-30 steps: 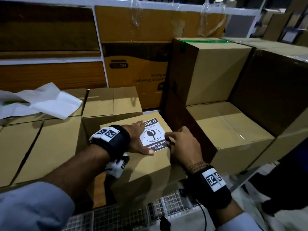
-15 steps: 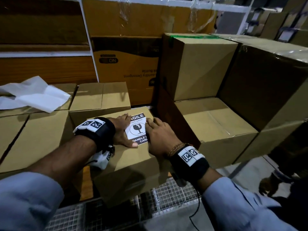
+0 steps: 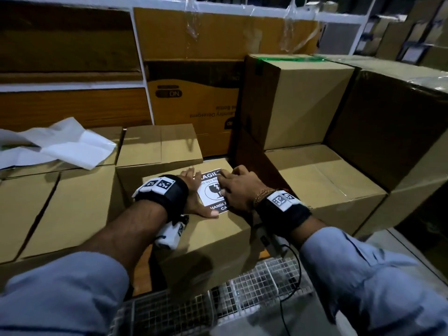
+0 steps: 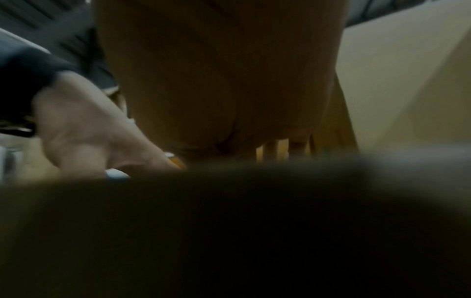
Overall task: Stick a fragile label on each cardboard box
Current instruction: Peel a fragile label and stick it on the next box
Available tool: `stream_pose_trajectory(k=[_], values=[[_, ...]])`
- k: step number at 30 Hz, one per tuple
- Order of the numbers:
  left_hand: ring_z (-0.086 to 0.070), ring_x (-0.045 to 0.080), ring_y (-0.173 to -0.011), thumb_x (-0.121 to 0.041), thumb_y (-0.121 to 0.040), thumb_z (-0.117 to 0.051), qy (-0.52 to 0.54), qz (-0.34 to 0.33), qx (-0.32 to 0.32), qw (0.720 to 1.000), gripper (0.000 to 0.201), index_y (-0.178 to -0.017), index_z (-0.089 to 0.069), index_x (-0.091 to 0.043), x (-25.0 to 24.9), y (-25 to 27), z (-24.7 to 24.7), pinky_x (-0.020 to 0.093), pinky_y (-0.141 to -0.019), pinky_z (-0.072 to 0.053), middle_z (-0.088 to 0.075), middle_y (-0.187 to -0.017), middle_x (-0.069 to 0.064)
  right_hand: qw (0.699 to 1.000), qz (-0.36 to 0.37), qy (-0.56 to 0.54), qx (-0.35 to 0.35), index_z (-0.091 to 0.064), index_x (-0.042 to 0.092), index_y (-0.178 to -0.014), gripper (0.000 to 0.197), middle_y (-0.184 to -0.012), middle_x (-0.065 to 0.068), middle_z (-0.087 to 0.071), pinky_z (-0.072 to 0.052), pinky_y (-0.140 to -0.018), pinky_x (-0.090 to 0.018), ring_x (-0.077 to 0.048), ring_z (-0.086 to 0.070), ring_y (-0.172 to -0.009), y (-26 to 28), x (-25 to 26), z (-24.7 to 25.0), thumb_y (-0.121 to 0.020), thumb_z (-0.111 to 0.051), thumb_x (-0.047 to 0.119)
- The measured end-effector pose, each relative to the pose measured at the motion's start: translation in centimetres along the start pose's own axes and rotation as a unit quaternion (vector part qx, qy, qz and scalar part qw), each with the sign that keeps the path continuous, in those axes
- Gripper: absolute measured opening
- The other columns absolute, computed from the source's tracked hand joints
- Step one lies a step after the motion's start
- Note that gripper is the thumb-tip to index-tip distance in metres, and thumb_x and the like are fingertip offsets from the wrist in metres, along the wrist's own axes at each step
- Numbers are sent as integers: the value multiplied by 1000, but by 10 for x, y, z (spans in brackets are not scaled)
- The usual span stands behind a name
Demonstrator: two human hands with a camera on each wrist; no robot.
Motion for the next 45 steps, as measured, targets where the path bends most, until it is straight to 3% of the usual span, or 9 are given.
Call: stream_pose_trajectory(k=[9, 12, 17, 22, 25, 28, 34, 40, 45], values=[[7, 33, -158, -86, -73, -62, 13, -15, -14, 1000, 141, -161, 14, -8, -4, 10, 3, 39, -126, -5, 14, -169, 20, 999, -20, -22, 13, -26, 24, -160, 64, -163, -1, -32, -37, -107, -50, -34, -32, -139, -10, 4, 0, -104, -53, 38], [7, 35, -158, -73, -87, -61, 5, -33, -15, 999, 122, -162, 14, -11, -13, 19, 11, 40, -125, -3, 13, -169, 21, 999, 1, -15, 39, -21, 17, -163, 73, -166, -6, -28, -32, -117, -49, -40, -28, -146, -16, 16, 5, -101, -60, 24], [10, 32, -158, -80, -78, -65, 16, -14, 0, 1000, 137, -160, 14, -4, -4, 8, 4, 43, -125, -4, 17, -168, 20, 996, 9, 16, 88, -26, 7, -160, 60, -168, -13, -22, -25, -119, -37, -35, -29, -150, -32, 19, -2, -108, -42, 34], [8, 30, -158, -89, -67, -65, 19, -11, -7, 1000, 149, -160, 15, -4, 0, 3, 1, 40, -126, -4, 16, -169, 17, 992, -11, 17, 124, -9, 28, -166, 78, -174, 0, -5, -26, -122, -57, -38, -21, -154, -39, -7, -9, -99, -31, 63], [9, 29, -158, -88, -68, -65, 17, -7, -3, 1000, 146, -161, 15, -8, 1, 3, -1, 40, -126, -3, 16, -170, 15, 992, -12, -21, 122, -3, 31, -166, 74, -174, 3, -6, -33, -119, -52, -37, -36, -147, -30, -15, -9, -106, -39, 53], [7, 29, -158, -90, -65, -65, 21, -4, -6, 1000, 148, -161, 14, -11, 3, 0, -2, 43, -127, -4, 16, -170, 13, 990, 12, -56, 126, -6, 21, -167, 73, -174, -4, -10, -36, -118, -41, -35, -43, -144, -21, -16, -7, -109, -46, 43], [6, 30, -158, -90, -64, -66, 32, 1, -2, 999, 151, -161, 14, -6, 6, -4, -5, 43, -128, -5, 16, -170, 14, 986, 34, -84, 141, -23, 26, -165, 81, -157, -10, -47, -40, -111, -40, -29, -51, -136, -1, -28, -1, -99, -64, 49], [9, 28, -158, -90, -66, -65, 26, 5, 20, 999, 149, -161, 16, -9, 6, -2, -4, 44, -126, -3, 20, -169, 10, 980, 29, -91, 176, -29, 30, -163, 105, -165, -1, -36, -39, -113, -37, -26, -49, -138, -8, -39, -6, -78, -87, 50], [10, 28, -158, -91, -64, -66, 27, 8, 16, 999, 151, -161, 17, -10, 4, -2, -3, 44, -127, -4, 19, -170, 11, 988, 29, -112, 105, -38, 35, -159, 75, -169, -5, -28, -41, -113, -42, -30, -45, -142, -20, -36, 6, -93, -65, 60]])
Point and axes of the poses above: each hand's wrist, its own y-axis away from the middle knuckle, its own z-axis out of the back of the hand, x = y × z, the point moved 10 cm from there along -y, towards the middle knuckle
